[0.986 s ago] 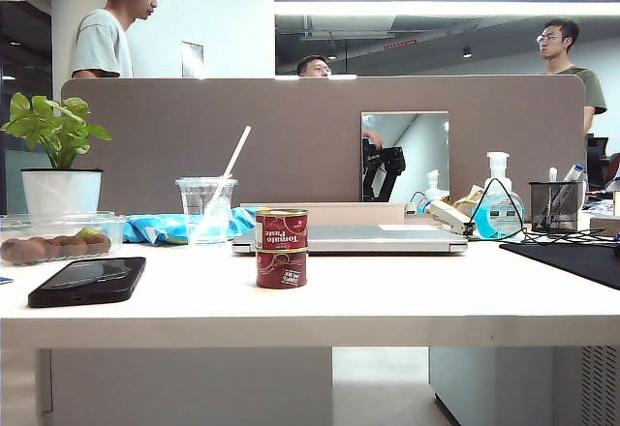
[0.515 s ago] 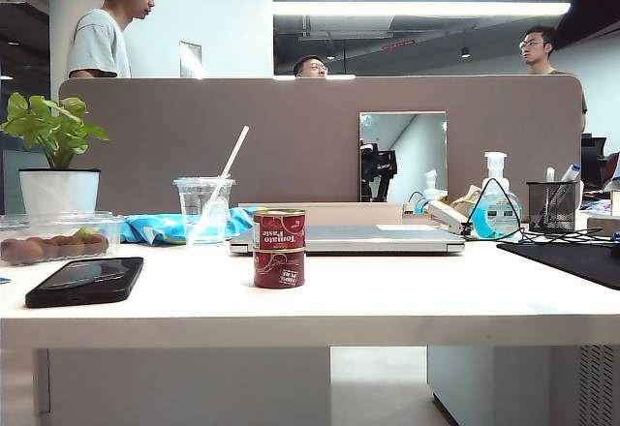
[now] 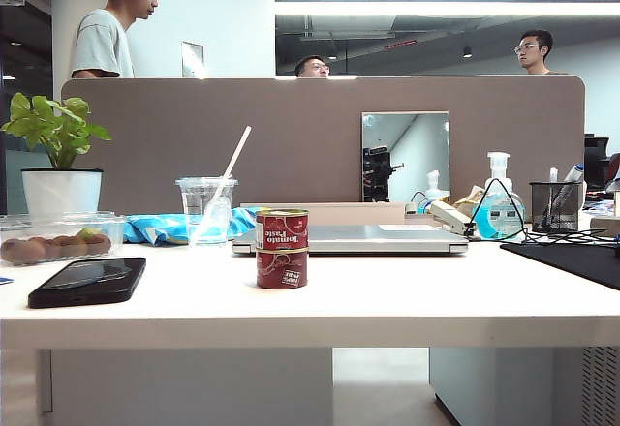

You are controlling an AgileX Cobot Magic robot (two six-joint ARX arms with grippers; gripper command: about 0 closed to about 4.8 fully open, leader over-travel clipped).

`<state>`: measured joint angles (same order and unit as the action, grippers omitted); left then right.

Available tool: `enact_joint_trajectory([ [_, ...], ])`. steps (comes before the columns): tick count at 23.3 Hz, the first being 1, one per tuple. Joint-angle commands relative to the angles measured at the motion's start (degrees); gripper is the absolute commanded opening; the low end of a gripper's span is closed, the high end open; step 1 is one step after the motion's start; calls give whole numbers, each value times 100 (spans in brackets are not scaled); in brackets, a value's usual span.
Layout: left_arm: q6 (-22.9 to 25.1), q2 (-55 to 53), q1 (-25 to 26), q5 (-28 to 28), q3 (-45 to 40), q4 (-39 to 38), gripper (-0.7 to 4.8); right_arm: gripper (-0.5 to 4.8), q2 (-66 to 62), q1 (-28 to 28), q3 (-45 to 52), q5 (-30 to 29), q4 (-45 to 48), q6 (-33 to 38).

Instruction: Stack a can of tomatoes on the right onto the can of tomatoes on the left.

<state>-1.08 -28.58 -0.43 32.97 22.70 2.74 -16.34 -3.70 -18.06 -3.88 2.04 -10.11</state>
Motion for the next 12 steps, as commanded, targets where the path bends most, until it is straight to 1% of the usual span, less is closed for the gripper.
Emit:
enact_joint_trajectory([
  [1, 9, 0, -2, 26, 13, 57, -4, -5, 826, 103, 647, 52, -4, 44],
  [3, 20, 4, -2, 26, 13, 31, -4, -5, 1134, 103, 1062, 225, -9, 319],
  [9, 20, 4, -2, 26, 13, 24, -4, -5, 1593, 92, 1755, 911, -9, 841],
  [12, 20, 4, 0, 26, 13, 11, -4, -5, 1633, 111, 1801, 1091, -385, 883],
])
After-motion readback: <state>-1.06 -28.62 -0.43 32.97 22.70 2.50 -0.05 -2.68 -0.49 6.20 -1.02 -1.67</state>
